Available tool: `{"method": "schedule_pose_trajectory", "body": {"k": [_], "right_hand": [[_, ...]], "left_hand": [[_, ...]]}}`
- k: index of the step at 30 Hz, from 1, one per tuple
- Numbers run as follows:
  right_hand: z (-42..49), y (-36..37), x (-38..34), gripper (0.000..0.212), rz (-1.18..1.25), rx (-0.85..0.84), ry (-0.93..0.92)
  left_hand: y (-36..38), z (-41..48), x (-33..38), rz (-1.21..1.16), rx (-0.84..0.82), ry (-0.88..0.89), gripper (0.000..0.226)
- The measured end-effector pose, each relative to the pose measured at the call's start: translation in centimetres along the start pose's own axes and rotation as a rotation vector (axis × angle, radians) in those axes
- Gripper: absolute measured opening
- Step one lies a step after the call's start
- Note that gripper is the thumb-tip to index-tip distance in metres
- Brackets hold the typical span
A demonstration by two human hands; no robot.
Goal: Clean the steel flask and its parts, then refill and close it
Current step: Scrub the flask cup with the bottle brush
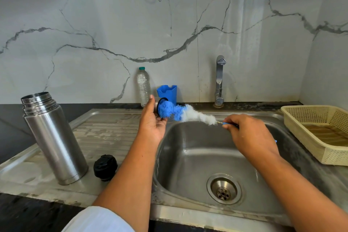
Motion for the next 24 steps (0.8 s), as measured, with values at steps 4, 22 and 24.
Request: {"method": "schedule_pose_trajectory", "body": {"k": [4,22,24], "right_hand": [[-0.3,0.2,-0.4,0.021,-0.067,-0.108,0.029],[-0.3,0.7,-1.0,0.013,-0.035,-0.098,-0.006],[-0.2,0.4,-1.1,0.011,-0.06,-0.076,-0.009]], "left_hand": [[0.6,-0.3,-0.2,0.005,-0.041,-0.022,0.032],[-0.1,0.2,0.0,-0.046,-0.009,0.024,0.049],[0.1,-0.1,0.0,-0.051,-0.022,0.016,0.04]]}}
Point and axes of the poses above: each hand's wrist, its own z-axis towards the middle knuckle, its own y-axis out of the palm, x = y × z, the point moved 4 cm from there along z, towards the middle knuckle, and after that the axes turned 8 degrees about y, right-handed, at the moved point
